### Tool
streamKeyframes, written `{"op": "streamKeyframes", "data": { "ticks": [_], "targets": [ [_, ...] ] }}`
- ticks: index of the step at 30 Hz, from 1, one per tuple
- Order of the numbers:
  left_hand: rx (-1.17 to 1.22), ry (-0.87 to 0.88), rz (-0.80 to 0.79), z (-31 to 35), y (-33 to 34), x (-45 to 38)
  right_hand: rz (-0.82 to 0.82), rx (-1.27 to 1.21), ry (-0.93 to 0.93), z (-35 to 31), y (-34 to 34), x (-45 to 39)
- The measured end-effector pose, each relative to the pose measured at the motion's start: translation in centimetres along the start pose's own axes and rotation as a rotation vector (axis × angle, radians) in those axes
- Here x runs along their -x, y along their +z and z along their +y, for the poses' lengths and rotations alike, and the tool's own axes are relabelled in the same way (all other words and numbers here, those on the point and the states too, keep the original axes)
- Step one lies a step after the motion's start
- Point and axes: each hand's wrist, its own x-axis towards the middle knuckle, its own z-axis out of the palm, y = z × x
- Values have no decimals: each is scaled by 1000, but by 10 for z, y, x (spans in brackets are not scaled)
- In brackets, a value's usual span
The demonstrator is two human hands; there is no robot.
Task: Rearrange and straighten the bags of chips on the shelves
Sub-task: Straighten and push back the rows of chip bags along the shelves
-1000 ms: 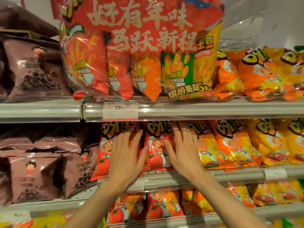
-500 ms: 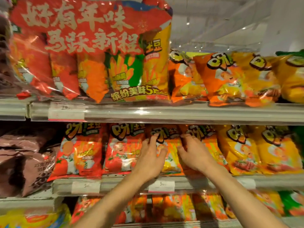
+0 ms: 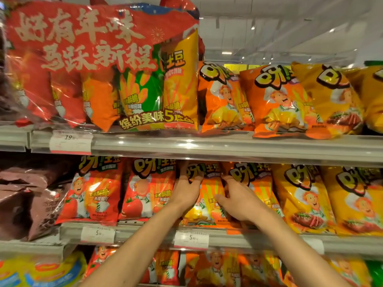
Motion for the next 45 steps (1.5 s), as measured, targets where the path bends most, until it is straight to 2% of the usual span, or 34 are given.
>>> {"op": "streamKeyframes", "data": {
  "ticks": [3,12,22,30,34,38,42,45],
  "targets": [
    [82,-19,-25,4,-4,-2,-29,-46,-1,4,-2,3],
    [38,37,-32,4,-2,2,-81,-152,94,11,-17,-3],
    [141,47,-90,2,-4,-3,-163,-250,64,0,-12,-20],
    [133,176,6,3,4,-2,-48,-334,-51,16,6,-7],
    [120,241,-24,6,1,3,-34,-346,-77,18,7,-8],
    [52,204,-47,6,-3,-1,-34,-326,-72,16,7,-8],
    [124,131,-86,3,-4,-11,-25,-338,-54,16,7,-7],
    [222,29,-220,2,-6,-16,-5,-346,-49,16,8,-7]
  ]
}}
